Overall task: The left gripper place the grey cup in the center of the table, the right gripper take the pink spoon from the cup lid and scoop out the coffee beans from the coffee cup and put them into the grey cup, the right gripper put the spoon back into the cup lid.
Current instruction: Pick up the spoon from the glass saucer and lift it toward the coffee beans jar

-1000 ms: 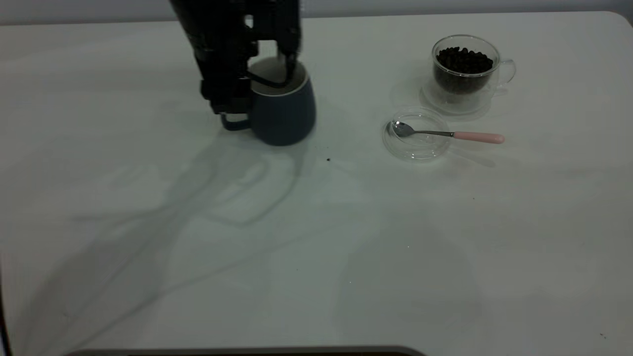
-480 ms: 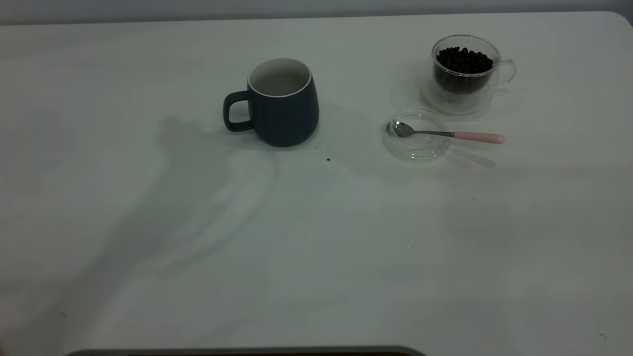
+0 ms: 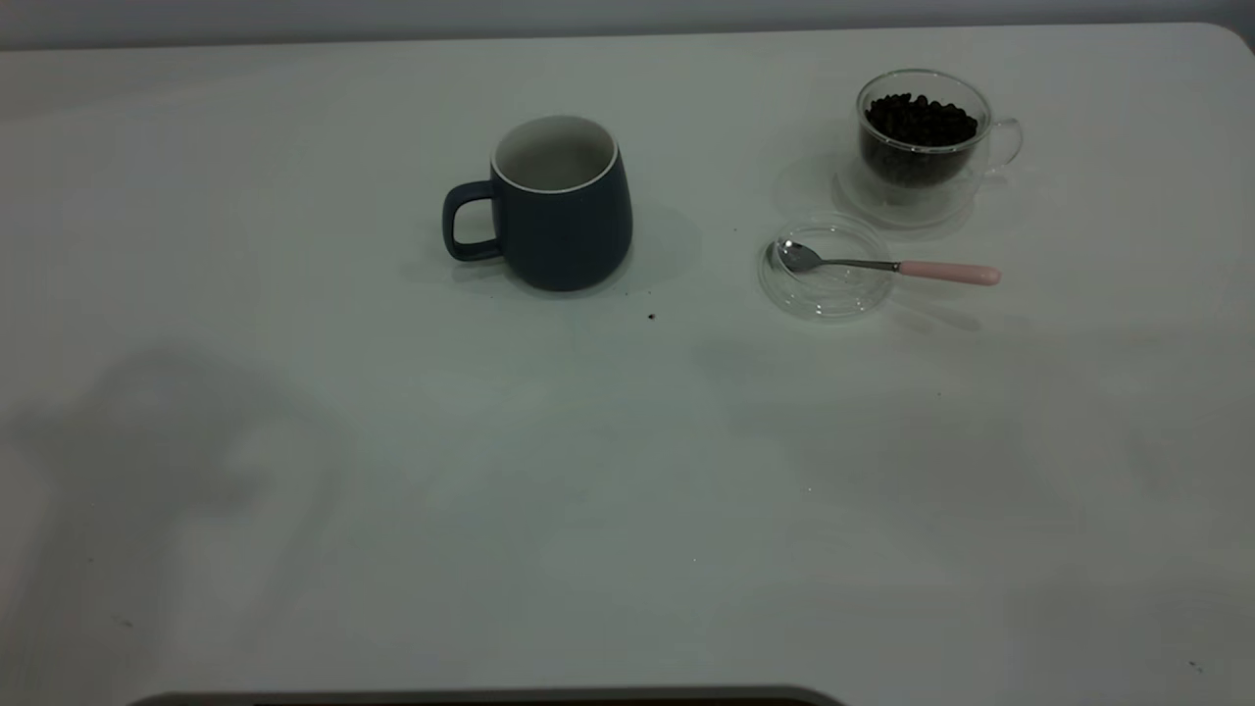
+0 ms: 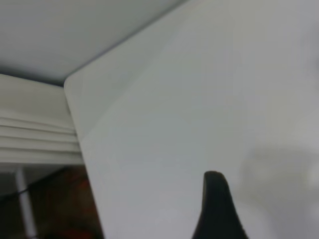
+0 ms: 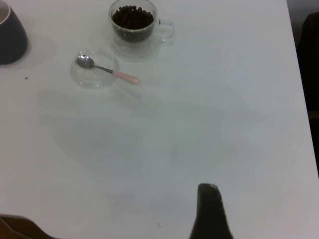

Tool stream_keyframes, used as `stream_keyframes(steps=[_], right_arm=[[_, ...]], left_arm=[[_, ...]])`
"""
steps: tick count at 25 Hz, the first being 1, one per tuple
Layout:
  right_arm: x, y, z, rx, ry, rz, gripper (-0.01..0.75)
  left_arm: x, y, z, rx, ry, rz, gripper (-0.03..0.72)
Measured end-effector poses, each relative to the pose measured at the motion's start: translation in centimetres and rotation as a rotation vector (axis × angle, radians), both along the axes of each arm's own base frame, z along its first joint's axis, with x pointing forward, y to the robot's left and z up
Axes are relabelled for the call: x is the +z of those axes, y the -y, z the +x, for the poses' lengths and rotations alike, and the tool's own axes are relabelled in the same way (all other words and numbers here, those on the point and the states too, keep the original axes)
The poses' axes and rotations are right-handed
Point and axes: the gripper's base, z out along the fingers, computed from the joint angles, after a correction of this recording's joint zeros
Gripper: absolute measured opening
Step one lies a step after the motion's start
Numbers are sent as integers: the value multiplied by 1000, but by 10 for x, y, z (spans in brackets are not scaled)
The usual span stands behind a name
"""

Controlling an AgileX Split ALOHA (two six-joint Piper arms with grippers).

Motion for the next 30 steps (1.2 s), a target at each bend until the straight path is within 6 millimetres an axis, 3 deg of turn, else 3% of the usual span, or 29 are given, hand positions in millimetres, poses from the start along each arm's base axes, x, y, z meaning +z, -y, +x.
stream_keyframes(steps=[2,5,9,16,20,24,30], right_arm=[[0,0,0,0,0,0,575],[0,0,0,0,0,0,575],[0,0,0,0,0,0,575],[0,0,0,0,0,0,575],[0,0,0,0,0,0,575],[0,0,0,0,0,0,575],[0,0,0,0,0,0,575]], left_arm=[[9,-11,-30,-14,36,-65,569],[7,-23,-71,-55,43,-162,569],[-15,-37,-120,-130,20,-246,569],[-76,-50,-182,-214,-58,-386,569],[-115,-56,-203,-235,-95,-419,569],[-148,-60,-211,-232,-111,-412,569],[-175,-61,-214,-226,-132,-405,569]])
